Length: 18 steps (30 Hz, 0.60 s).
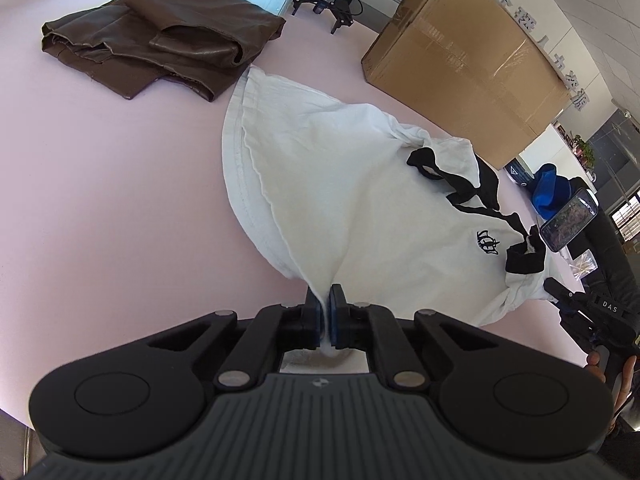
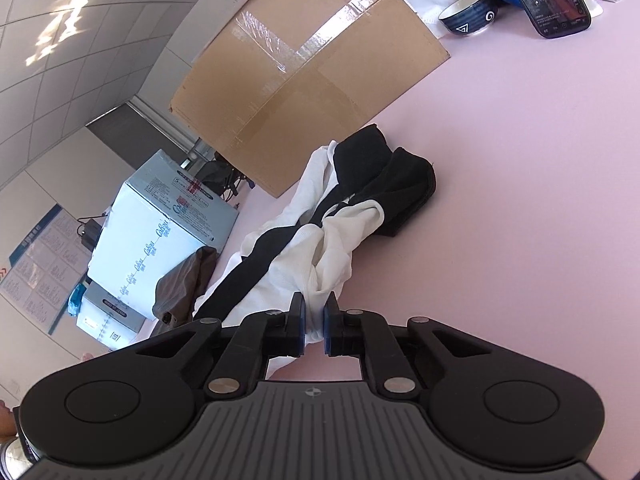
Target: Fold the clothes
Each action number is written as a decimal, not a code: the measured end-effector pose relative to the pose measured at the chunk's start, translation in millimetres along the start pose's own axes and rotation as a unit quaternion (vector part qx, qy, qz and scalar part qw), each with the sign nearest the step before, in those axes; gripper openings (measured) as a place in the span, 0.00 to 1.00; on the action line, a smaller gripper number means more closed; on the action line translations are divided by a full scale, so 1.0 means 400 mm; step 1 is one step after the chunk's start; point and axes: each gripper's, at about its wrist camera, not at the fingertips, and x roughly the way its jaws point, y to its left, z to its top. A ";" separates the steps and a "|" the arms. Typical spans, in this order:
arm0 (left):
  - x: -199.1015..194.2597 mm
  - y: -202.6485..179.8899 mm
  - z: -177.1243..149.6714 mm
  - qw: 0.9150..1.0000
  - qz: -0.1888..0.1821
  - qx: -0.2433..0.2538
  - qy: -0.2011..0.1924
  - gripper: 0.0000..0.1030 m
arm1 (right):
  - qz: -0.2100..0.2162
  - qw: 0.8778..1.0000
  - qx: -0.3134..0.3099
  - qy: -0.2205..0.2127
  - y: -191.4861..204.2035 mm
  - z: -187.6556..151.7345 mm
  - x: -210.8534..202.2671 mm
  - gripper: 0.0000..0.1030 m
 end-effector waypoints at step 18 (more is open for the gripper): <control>0.098 -0.028 0.352 1.000 0.006 0.012 -0.023 0.04 | -0.035 0.996 -0.075 0.042 0.138 0.250 0.179 0.07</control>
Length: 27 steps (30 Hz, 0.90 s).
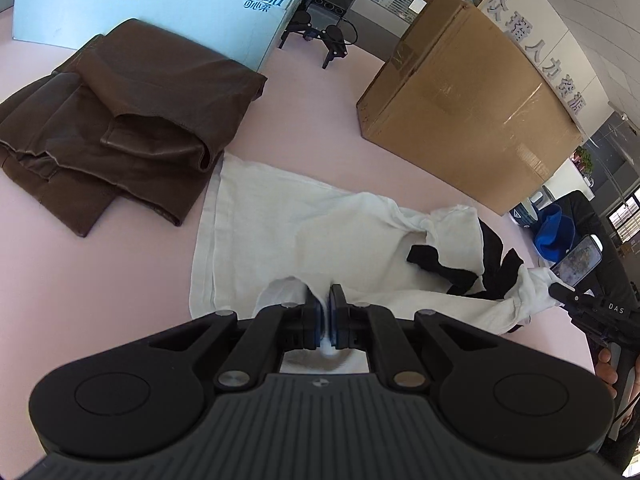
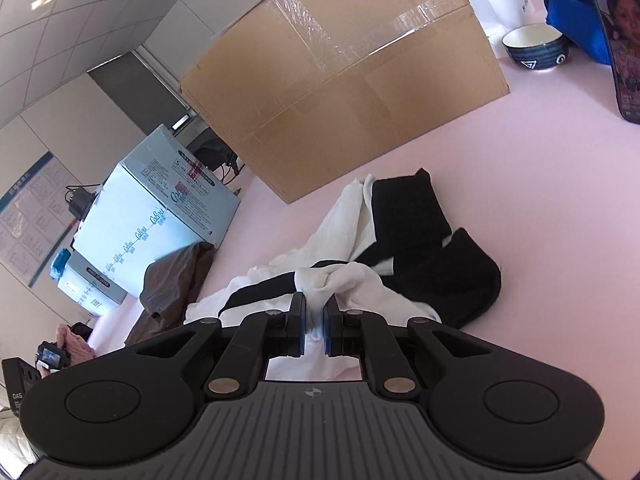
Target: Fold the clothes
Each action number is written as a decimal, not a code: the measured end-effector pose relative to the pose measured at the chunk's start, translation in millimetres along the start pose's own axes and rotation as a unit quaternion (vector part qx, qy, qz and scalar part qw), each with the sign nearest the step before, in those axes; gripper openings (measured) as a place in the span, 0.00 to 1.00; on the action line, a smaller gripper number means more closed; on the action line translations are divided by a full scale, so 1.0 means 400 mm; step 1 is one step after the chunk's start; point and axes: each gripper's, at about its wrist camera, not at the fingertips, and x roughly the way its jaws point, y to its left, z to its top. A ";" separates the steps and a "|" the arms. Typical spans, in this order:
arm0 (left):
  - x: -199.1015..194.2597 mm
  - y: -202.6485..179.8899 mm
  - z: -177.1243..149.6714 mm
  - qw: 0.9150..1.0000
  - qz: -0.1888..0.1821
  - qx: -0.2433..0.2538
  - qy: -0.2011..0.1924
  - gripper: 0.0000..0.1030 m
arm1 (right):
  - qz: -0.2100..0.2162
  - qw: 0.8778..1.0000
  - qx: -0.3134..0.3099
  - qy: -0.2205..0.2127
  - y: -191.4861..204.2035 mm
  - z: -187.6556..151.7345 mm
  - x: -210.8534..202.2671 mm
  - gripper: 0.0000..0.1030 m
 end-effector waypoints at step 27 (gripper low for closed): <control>0.085 -0.029 0.091 0.994 0.075 0.065 0.053 0.11 | -0.032 0.997 -0.001 0.072 -0.019 0.150 0.173 0.09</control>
